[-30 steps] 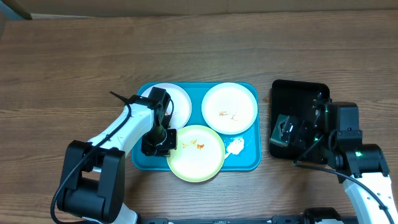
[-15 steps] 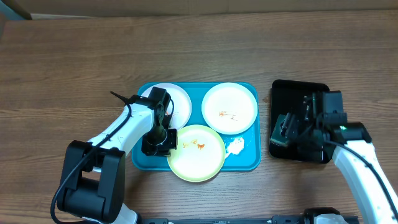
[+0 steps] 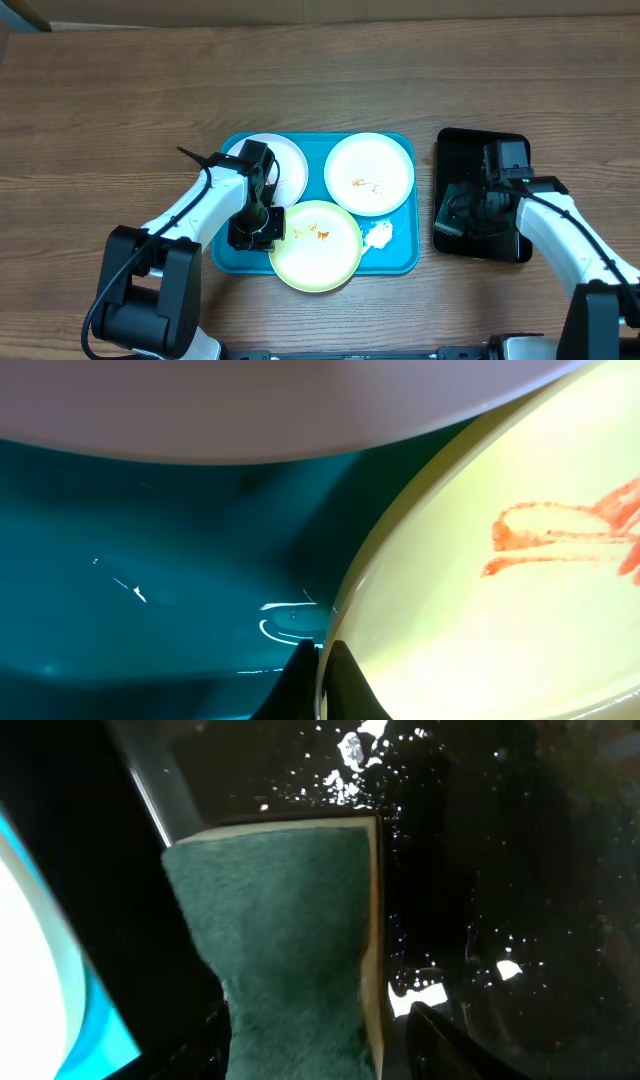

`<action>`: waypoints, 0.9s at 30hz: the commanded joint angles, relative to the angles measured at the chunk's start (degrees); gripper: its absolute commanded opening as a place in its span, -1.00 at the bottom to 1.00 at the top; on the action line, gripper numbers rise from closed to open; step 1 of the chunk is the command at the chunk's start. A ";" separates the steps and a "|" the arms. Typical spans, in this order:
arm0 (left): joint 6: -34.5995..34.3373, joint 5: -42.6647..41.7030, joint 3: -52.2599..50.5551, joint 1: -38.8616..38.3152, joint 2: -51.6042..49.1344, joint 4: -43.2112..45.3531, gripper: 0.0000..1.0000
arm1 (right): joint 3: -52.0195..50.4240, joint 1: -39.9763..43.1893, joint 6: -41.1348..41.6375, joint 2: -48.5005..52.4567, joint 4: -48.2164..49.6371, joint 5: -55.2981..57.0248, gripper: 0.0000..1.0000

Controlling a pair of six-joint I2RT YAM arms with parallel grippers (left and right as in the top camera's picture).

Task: Clean dirty plates on tray and stack at the side
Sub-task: 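Lower the right gripper into the black tray and grasp the green sponge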

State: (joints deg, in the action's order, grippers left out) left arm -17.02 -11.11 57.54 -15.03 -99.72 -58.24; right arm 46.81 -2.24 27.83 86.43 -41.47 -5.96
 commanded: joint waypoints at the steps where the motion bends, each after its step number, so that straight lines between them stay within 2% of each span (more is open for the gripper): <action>1: -0.39 0.55 1.07 -0.44 -0.35 0.22 -0.92 | 0.42 0.04 1.20 -0.26 0.79 0.79 0.16; 27: -0.39 0.52 1.07 -0.44 -0.35 0.20 -0.92 | 0.39 -3.50 0.94 -0.26 2.89 5.33 0.16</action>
State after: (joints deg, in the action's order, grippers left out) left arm -17.02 -11.14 57.54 -15.03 -99.72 -58.24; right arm 46.81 -5.63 28.49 86.48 -38.81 -2.04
